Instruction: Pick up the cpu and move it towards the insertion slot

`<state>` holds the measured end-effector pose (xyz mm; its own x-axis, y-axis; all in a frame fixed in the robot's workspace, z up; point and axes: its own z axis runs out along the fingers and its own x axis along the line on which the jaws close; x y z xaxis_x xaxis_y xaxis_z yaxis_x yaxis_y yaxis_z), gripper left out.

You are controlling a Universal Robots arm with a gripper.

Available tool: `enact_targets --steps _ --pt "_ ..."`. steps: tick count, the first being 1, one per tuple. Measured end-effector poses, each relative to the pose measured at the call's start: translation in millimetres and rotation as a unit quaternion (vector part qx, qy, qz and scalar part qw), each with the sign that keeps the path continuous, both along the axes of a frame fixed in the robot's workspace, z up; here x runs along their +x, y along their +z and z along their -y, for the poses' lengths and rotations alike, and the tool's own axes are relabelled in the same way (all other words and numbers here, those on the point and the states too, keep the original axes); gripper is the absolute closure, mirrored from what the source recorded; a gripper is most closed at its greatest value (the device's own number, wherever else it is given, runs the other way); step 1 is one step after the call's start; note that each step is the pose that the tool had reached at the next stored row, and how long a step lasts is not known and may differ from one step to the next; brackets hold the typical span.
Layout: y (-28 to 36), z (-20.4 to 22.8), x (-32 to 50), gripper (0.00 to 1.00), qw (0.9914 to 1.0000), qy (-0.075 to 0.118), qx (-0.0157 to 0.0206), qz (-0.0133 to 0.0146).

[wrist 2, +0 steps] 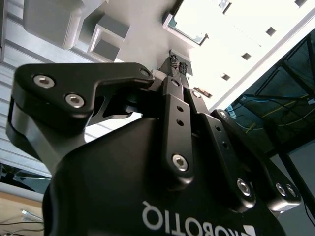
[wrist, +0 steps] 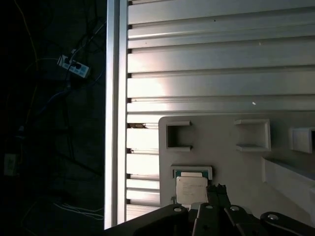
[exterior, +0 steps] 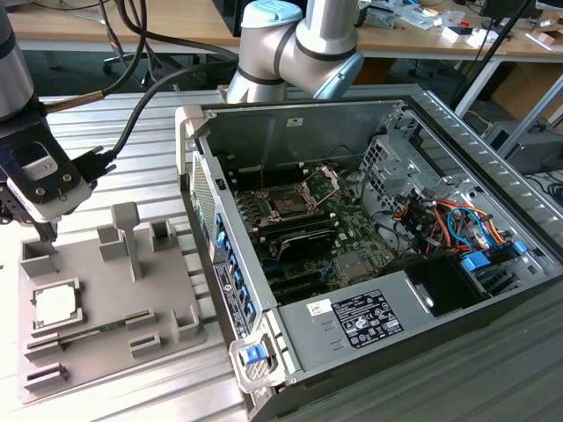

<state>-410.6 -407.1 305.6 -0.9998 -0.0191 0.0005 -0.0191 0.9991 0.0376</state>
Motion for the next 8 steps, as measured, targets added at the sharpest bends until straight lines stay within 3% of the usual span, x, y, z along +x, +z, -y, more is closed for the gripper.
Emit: enact_targets --steps 8 --pt "-0.9 1.3 0.0 0.89 1.00000 0.000 0.0000 0.0000"
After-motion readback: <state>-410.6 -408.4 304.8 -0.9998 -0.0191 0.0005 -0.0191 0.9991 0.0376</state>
